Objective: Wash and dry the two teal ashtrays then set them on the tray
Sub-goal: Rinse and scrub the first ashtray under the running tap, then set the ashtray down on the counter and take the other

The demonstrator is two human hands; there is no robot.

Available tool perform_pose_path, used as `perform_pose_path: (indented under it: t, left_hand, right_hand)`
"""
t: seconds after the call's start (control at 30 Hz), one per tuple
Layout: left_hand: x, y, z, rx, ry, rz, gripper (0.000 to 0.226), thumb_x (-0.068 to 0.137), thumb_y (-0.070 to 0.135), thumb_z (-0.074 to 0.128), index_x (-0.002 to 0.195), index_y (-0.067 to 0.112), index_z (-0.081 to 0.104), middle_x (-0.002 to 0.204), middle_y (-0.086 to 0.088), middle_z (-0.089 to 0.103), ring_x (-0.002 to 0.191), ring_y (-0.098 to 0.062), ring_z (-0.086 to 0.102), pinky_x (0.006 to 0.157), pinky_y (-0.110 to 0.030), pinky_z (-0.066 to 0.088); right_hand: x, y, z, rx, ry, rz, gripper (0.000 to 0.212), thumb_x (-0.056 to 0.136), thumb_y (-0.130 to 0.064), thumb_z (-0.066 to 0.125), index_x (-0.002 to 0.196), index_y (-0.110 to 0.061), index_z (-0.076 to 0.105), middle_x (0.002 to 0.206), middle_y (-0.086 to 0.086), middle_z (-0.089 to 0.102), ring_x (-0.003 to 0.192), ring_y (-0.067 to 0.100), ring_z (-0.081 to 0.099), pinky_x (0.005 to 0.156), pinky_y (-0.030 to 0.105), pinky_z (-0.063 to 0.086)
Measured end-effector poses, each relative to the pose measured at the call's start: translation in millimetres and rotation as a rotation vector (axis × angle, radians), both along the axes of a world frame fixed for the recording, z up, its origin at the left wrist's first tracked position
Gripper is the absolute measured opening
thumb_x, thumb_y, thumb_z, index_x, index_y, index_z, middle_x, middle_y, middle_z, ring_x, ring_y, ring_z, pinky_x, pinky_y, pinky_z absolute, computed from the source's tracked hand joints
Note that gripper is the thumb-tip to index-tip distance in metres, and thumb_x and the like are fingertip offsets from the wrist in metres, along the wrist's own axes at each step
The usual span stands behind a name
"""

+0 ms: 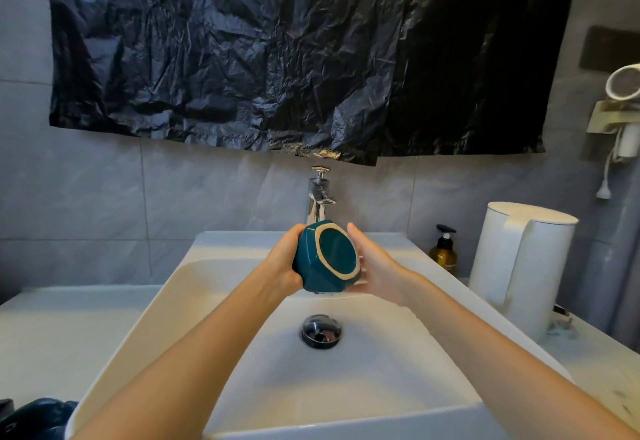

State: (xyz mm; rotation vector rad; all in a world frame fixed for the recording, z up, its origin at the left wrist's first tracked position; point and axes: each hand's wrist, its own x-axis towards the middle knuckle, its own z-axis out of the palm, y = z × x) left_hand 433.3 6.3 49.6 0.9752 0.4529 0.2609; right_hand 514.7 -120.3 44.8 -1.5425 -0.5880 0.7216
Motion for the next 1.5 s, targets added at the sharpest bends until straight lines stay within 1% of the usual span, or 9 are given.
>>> perform_pose_path:
  t: [0.1, 0.2, 0.33, 0.57, 0.87, 1.03, 1.23, 1.4, 1.5]
  left_hand:
    - [0.6, -2.0, -2.9, 0.015, -0.010, -0.034, 0.022, 0.085, 0.032, 0.059, 0.097, 0.013, 0.063, 0.090, -0.009, 0.067, 0.089, -0.027, 0.062, 0.087, -0.042, 0.053]
    - [-1.8, -6.0, -5.2, 0.014, -0.011, -0.094, 0.022, 0.087, 0.031, 0.061, 0.097, 0.011, 0.065, 0.089, -0.010, 0.069, 0.083, -0.026, 0.064, 0.070, -0.038, 0.055]
    - [0.4, -5.0, -12.6, 0.205, 0.104, -0.129, 0.039, 0.093, 0.046, 0.053, 0.111, 0.012, 0.061, 0.101, -0.007, 0.069, 0.089, -0.020, 0.065, 0.068, -0.029, 0.055]
    - [-7.1, -3.9, -11.3, 0.587, 0.305, -0.219, 0.061, 0.095, 0.058, 0.034, 0.131, 0.012, 0.051, 0.130, -0.009, 0.054, 0.118, -0.024, 0.053, 0.094, -0.035, 0.047]
    - [-57.7, 8.6, -5.8, 0.536, 0.227, -0.329, 0.037, 0.096, 0.027, 0.055, 0.123, 0.002, 0.056, 0.123, -0.014, 0.064, 0.110, -0.028, 0.064, 0.099, -0.041, 0.049]
    - [-110.3, 16.7, 12.9, 0.767, 0.205, -0.343, 0.040, 0.090, 0.013, 0.063, 0.128, 0.010, 0.053, 0.123, -0.009, 0.064, 0.111, -0.025, 0.064, 0.095, -0.040, 0.051]
    - [-190.8, 26.1, 34.2, 0.987, 0.222, -0.049, 0.049, 0.082, 0.010, 0.073, 0.126, 0.029, 0.058, 0.107, 0.003, 0.070, 0.100, -0.011, 0.065, 0.080, -0.029, 0.057]
    - [-263.2, 46.4, 49.0, 0.873, 0.230, 0.125, 0.040, 0.092, 0.003, 0.058, 0.130, 0.016, 0.054, 0.108, -0.003, 0.070, 0.097, -0.017, 0.069, 0.080, -0.031, 0.058]
    - [-310.1, 58.5, 56.6, 0.552, 0.146, 0.223, 0.037, 0.099, 0.021, 0.038, 0.129, 0.006, 0.054, 0.114, -0.014, 0.068, 0.102, -0.029, 0.067, 0.082, -0.037, 0.058]
  right_hand:
    - [-1.6, -3.2, -8.7, 0.119, 0.162, 0.151, 0.050, 0.091, -0.059, 0.048, 0.124, -0.025, 0.060, 0.122, 0.004, 0.067, 0.116, 0.026, 0.061, 0.098, 0.044, 0.050]
    - [-8.8, -4.3, -6.1, 0.147, 0.217, 0.068, 0.041, 0.090, -0.048, 0.058, 0.120, -0.021, 0.062, 0.109, 0.004, 0.072, 0.100, 0.022, 0.066, 0.076, 0.034, 0.057]
    - [-3.0, -7.7, -3.9, 0.135, 0.254, -0.018, 0.033, 0.089, -0.042, 0.061, 0.112, -0.018, 0.065, 0.104, 0.007, 0.073, 0.097, 0.025, 0.065, 0.074, 0.036, 0.054]
    - [-1.4, -19.0, -1.7, 0.054, 0.270, -0.171, 0.021, 0.092, -0.036, 0.060, 0.095, -0.016, 0.056, 0.092, 0.009, 0.064, 0.083, 0.024, 0.060, 0.065, 0.036, 0.052]
    - [-21.7, -22.9, 8.7, -0.071, 0.246, 0.095, 0.034, 0.084, -0.029, 0.070, 0.112, -0.012, 0.062, 0.097, 0.010, 0.074, 0.094, 0.027, 0.067, 0.080, 0.040, 0.055]
    - [-58.4, -11.0, 31.6, -0.085, -0.108, 0.210, 0.043, 0.076, -0.021, 0.079, 0.112, -0.005, 0.062, 0.099, 0.010, 0.073, 0.089, 0.024, 0.069, 0.077, 0.034, 0.058]
    - [-140.2, 10.7, 45.8, 0.050, -0.730, 0.157, 0.050, 0.065, -0.041, 0.085, 0.099, -0.022, 0.054, 0.093, -0.006, 0.064, 0.084, 0.009, 0.063, 0.064, 0.019, 0.051]
    - [-201.0, 40.9, 49.1, 0.246, -1.159, 0.183, 0.062, 0.056, -0.040, 0.091, 0.094, -0.016, 0.048, 0.086, -0.003, 0.060, 0.074, 0.014, 0.053, 0.062, 0.027, 0.041]
    - [-230.5, 64.0, 50.0, 0.316, -1.432, 0.272, 0.064, 0.057, -0.047, 0.088, 0.088, -0.016, 0.042, 0.082, -0.004, 0.047, 0.072, 0.017, 0.041, 0.062, 0.030, 0.028]
